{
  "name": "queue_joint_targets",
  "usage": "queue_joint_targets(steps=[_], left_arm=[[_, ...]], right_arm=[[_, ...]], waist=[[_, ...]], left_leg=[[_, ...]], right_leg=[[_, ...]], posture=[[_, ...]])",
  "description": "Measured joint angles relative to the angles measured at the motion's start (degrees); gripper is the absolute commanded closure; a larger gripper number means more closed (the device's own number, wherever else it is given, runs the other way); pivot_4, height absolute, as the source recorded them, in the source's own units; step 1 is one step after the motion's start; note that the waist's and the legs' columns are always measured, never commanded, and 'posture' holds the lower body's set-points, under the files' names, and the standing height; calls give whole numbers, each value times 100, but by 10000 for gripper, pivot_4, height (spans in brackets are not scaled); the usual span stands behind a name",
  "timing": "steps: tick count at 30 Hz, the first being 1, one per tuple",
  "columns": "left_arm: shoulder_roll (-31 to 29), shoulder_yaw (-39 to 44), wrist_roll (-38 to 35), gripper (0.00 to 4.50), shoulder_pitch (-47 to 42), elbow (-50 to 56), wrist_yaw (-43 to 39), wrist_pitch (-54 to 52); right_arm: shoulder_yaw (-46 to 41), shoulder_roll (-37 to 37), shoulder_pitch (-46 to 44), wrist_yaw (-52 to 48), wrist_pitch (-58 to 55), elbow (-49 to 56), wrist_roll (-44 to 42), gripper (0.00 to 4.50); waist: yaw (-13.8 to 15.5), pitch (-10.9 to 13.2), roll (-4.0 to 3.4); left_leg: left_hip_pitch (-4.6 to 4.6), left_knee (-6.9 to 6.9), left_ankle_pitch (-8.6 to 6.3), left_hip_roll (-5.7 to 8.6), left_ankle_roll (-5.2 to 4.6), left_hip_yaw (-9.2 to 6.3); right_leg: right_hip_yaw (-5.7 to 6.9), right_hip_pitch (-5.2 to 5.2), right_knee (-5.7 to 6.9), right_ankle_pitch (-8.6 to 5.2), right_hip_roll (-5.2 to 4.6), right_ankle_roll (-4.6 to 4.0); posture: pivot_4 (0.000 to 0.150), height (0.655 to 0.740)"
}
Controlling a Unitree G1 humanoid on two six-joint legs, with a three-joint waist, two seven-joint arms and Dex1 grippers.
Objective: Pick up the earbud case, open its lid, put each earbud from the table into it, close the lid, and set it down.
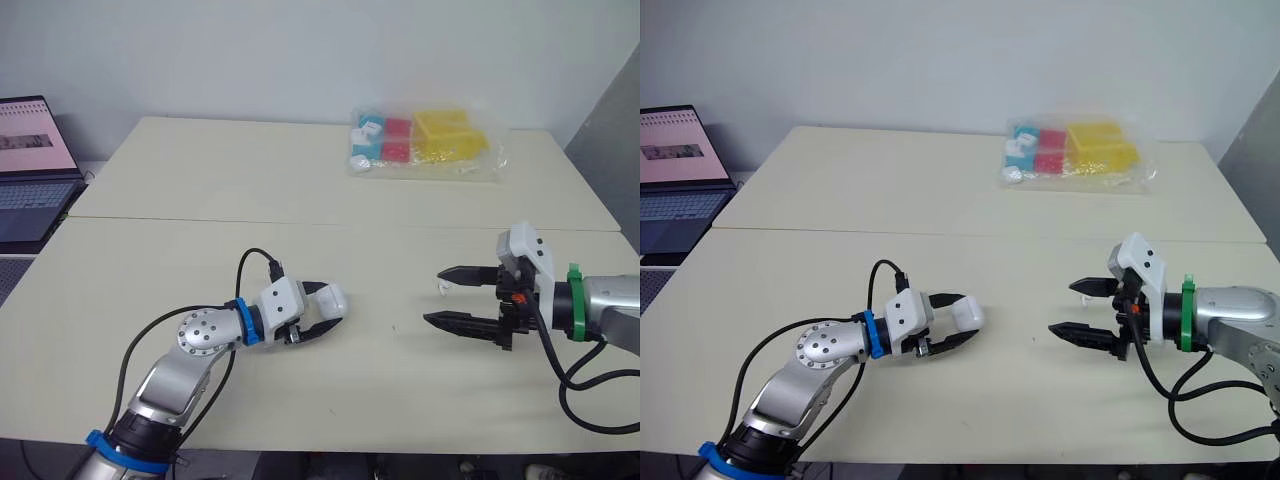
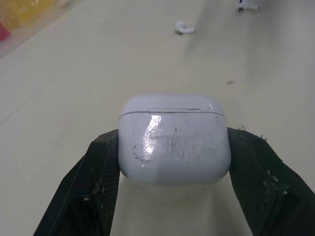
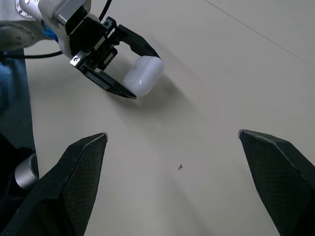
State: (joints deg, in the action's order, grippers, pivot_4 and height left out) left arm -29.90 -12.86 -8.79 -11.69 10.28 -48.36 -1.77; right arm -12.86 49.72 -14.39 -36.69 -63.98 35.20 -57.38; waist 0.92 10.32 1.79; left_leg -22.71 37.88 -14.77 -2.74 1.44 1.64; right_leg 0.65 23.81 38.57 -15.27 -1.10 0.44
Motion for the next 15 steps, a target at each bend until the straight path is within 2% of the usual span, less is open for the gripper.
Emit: queue_joint_targets(steps=[3,6,10,15], left_arm=[[410,-167,15,17170,-232,-186,-83,700],[531,-172,5,17170,-523,-240,-200,1272],[519,-158,-22,17170,-542,-406,-368,1556],[486,-153,-31,17170,-542,-439,-527,1773]], right_arm=[[118,-753,-42,1087,-537,-23,-736,0],[349,-1507,-263,2160,-719,-243,-1622,0],[520,-1715,-547,2826,-756,-528,-2308,0],[767,-1708,-706,2939,-756,-827,-2722,0]], waist=[[11,0,0],[-36,0,-1],[-93,-1,-2],[-102,0,-2]], left_leg=[[-25,6,1,5,-1,4],[-21,7,1,8,-1,2],[-20,8,2,8,-2,3],[-23,8,2,6,-2,3]], right_leg=[[0,27,12,2,8,1],[-9,27,19,2,24,4],[-10,26,17,5,26,10],[-6,26,14,5,30,10]], posture=[[1500,7378],[1500,7378],[1500,7378],[1500,7378]])
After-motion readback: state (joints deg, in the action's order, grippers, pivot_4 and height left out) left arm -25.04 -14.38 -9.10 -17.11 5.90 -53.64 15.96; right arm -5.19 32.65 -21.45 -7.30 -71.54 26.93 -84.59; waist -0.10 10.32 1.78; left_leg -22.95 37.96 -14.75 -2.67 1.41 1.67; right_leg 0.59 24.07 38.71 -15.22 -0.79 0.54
